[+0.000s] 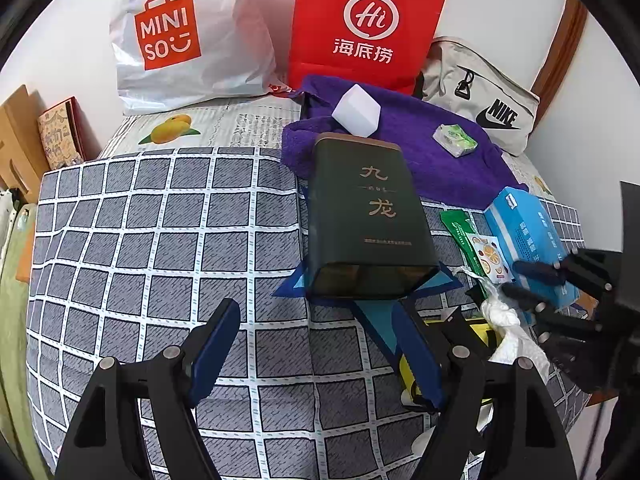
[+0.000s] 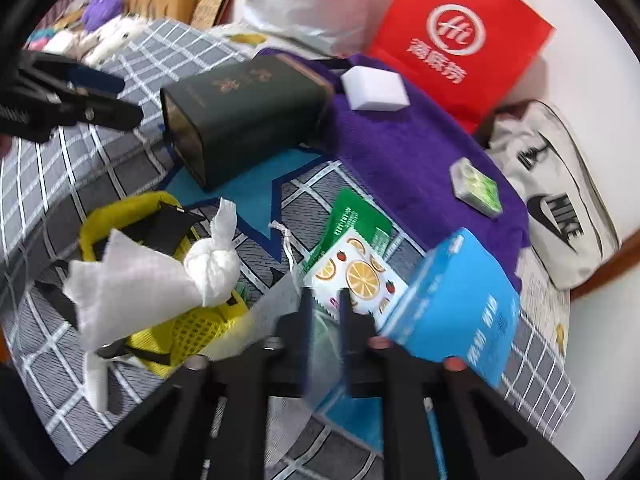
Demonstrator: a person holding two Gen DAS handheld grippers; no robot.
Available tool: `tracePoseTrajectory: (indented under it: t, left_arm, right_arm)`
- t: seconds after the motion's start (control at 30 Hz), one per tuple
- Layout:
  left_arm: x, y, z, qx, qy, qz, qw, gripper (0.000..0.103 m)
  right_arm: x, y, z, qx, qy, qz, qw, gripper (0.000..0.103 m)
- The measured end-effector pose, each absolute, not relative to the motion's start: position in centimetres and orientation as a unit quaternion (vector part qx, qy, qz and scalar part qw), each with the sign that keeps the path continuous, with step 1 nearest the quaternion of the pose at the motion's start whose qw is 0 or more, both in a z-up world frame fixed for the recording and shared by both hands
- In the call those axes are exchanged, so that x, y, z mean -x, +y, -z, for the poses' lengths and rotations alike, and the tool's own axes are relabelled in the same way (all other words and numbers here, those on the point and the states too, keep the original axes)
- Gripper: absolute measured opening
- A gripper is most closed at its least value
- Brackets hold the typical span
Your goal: Organize soft objects
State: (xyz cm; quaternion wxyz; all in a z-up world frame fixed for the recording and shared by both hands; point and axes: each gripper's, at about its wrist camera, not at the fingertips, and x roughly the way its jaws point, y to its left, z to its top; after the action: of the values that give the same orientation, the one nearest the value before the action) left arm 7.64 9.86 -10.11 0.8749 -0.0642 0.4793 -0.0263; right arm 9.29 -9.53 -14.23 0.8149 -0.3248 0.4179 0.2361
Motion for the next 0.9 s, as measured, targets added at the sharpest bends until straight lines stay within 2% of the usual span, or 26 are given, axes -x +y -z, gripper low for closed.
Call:
tracePoseTrajectory:
  t: [0.03, 0.07, 0.27, 0.43, 0.5, 0.53, 0.57, 0.9]
  left_arm:
    - [-7.7, 10.0, 10.1, 0.066, 0.48, 0.025, 0.875, 0.077]
    - [-7.7, 10.2, 10.1, 0.066, 0.48, 0.024, 0.875, 0.077]
    - [-8.3, 10.8, 10.5, 0.073, 0.482, 0.021, 0.873, 0.077]
    - [-8.6, 11.0, 10.9, 0.075, 0.485, 0.022, 0.871, 0.077]
    - [-8.7, 11.1, 11.0, 0.077, 0.487, 0.022, 0.87, 0.077]
    - [-8.7, 11.1, 11.0, 0.076, 0.488, 0.022, 0.869, 0.077]
    - [-8.7, 11.0, 11.1, 0.075, 0.488, 0.021, 0.869, 0.077]
    - [-8.3, 10.9, 10.7, 0.072, 0.486, 0.022, 0.871, 0.077]
  right_arm:
    - [-9.4, -9.3, 14.5, 0.336, 0.415, -0.236, 0.812, 0.035]
    - [-9.4, -9.0, 14.7, 0.352, 0.41, -0.237, 0.807, 0.041]
    - [-10.1, -8.0, 16.1, 0.405, 0.409, -0.233, 0.784, 0.05]
    - [-10.7, -7.8, 16.6, 0.409, 0.408, -0.233, 0.782, 0.051]
    - [-10.8, -7.8, 16.6, 0.407, 0.406, -0.235, 0.783, 0.043]
    - [-10.9, -7.8, 16.7, 0.406, 0.408, -0.236, 0.783, 0.012]
    - [-11.1, -7.8, 17.0, 0.408, 0.418, -0.231, 0.778, 0.001]
    - [-10.5, -9.2, 13.2, 0.309, 0.407, -0.241, 0.825, 0.0]
